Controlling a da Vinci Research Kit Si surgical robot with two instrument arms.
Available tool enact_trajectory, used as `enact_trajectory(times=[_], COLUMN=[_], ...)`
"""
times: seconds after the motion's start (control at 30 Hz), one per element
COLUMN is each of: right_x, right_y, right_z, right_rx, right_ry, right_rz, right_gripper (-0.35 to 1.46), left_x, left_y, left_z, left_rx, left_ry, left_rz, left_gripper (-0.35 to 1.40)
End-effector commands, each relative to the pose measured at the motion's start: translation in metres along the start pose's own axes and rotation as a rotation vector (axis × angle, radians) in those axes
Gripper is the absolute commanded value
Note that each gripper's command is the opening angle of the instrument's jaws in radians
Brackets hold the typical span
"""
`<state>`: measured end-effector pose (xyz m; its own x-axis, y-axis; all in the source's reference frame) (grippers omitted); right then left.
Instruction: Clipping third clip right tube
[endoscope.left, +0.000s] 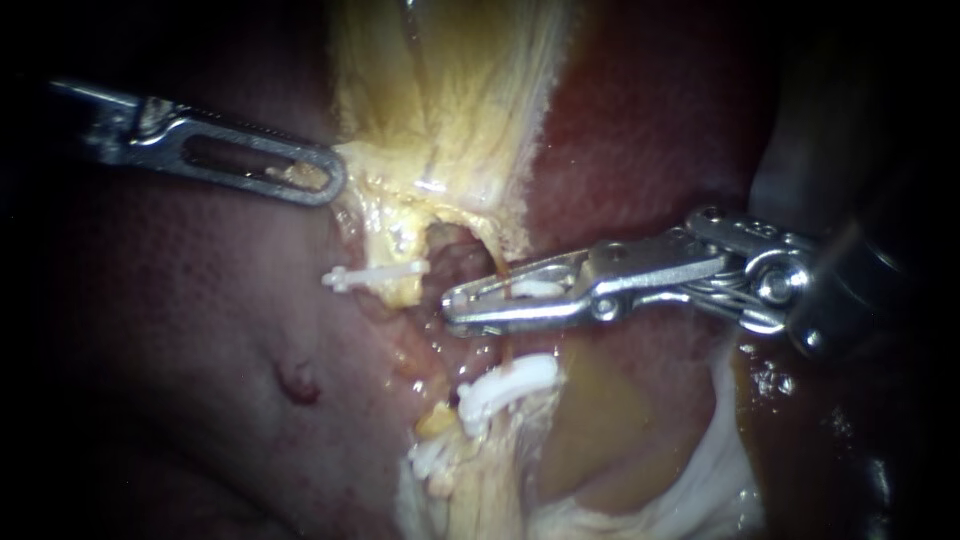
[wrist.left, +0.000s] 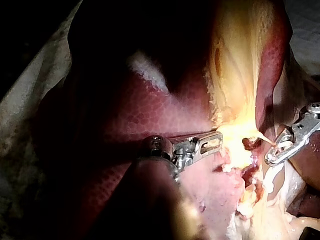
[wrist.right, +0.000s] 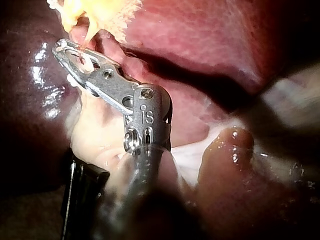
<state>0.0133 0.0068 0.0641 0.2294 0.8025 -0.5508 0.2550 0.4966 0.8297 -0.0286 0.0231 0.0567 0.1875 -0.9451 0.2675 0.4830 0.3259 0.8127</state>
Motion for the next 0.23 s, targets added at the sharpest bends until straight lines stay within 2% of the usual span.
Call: enact_trajectory(times=[0.03, 0.23], right_x=[-0.0001, -0.0001], right_y=[0.0001, 0.0002], right_z=[0.0, 0.0], right_rx=[0.0, 0.0], right_ry=[0.0, 0.001], right_rz=[0.0, 0.006], right_gripper=[-0.35, -0.35], left_x=[0.0, 0.0], left_y=[0.0, 0.0001], left_z=[0.0, 0.0001], left_rx=[0.0, 0.0], left_ry=[0.0, 0.0], left_rz=[0.0, 0.0], left_gripper=[-0.35, -0.35])
